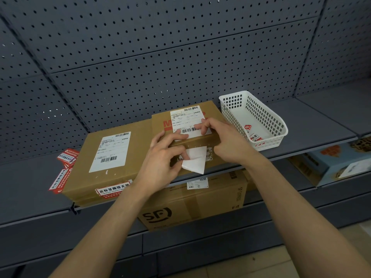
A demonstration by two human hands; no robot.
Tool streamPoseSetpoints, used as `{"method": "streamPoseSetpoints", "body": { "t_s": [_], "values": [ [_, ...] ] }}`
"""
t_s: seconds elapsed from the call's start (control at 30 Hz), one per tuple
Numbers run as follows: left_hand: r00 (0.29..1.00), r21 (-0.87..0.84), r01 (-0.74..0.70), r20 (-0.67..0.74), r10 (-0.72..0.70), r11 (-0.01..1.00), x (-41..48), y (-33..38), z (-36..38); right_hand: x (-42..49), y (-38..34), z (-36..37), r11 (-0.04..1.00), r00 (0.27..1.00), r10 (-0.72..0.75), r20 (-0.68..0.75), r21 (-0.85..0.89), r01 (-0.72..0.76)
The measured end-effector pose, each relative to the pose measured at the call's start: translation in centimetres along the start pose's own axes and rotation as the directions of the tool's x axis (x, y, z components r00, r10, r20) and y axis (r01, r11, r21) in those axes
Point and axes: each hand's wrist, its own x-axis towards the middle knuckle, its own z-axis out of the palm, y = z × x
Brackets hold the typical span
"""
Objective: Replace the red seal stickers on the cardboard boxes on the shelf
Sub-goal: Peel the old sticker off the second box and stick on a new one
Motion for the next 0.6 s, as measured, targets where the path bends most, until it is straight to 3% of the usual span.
{"method": "streamPoseSetpoints", "body": {
  "t_s": [0.3,0.6],
  "values": [
    [1.000,-0.001,0.012,0.016,-0.012,1.000,0.06,0.16,-0.22,0.11,0.16,0.17,1.000,1.000,-0.007,0.002,-0.017,0.007],
    [1.000,0.004,0.010,0.011,-0.010,1.000,0.07,0.35,-0.22,-0.38,-0.01,0.38,0.986,0.998,-0.055,0.033,-0.157,0.059]
  ]
}}
